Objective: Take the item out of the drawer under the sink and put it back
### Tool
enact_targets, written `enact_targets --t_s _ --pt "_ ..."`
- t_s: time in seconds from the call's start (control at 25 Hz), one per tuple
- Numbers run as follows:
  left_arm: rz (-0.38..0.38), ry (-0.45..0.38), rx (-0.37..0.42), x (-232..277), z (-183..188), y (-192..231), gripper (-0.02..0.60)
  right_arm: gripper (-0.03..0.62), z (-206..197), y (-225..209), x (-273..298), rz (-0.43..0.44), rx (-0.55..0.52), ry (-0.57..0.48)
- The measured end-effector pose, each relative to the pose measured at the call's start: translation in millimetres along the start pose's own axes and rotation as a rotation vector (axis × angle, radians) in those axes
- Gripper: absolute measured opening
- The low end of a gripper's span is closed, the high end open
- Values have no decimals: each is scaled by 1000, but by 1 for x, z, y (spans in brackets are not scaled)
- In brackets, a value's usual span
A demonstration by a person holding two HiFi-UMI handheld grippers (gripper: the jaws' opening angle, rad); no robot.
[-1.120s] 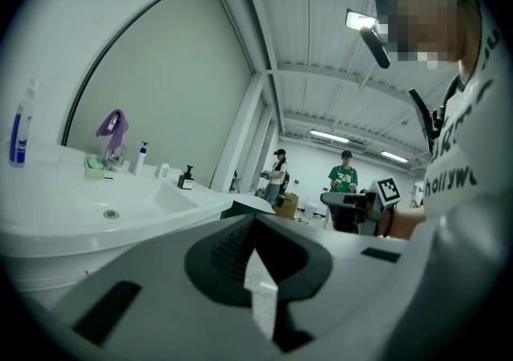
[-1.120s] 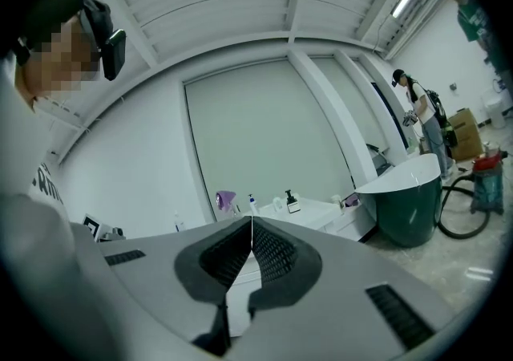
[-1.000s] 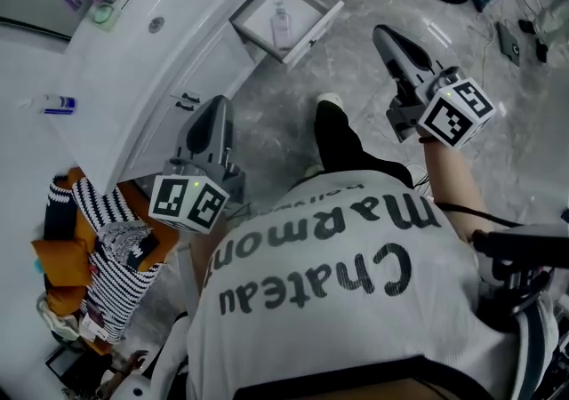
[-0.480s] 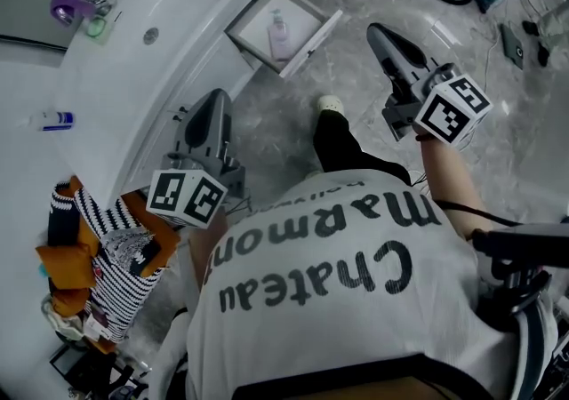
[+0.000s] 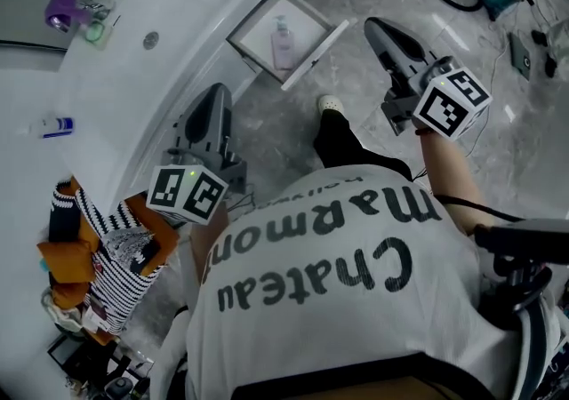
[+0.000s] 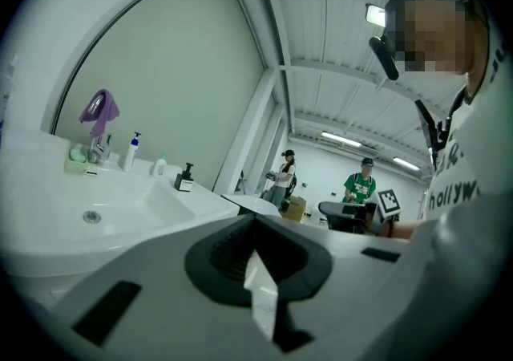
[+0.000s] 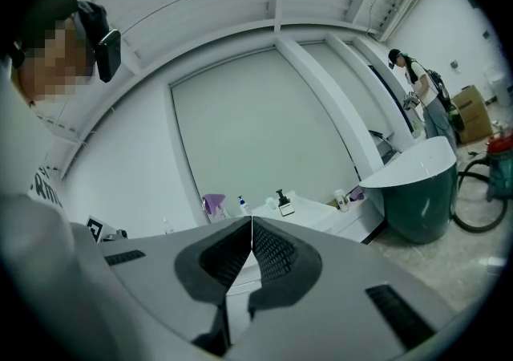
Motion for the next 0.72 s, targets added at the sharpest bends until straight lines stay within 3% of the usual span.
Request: enact_targets --t_s 0.72 --pt "49 -14 -1 89 29 21 11 12 65 -50 82 100 -25 85"
Point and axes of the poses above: the fingertips, and each gripper's own axes: x forward along the fingers, y to its left, z out of its top, the point moved 6 cm from there along -x, backward along the fingers, and after that the axes turned 14 degrees about x, right-handed, at the moved point
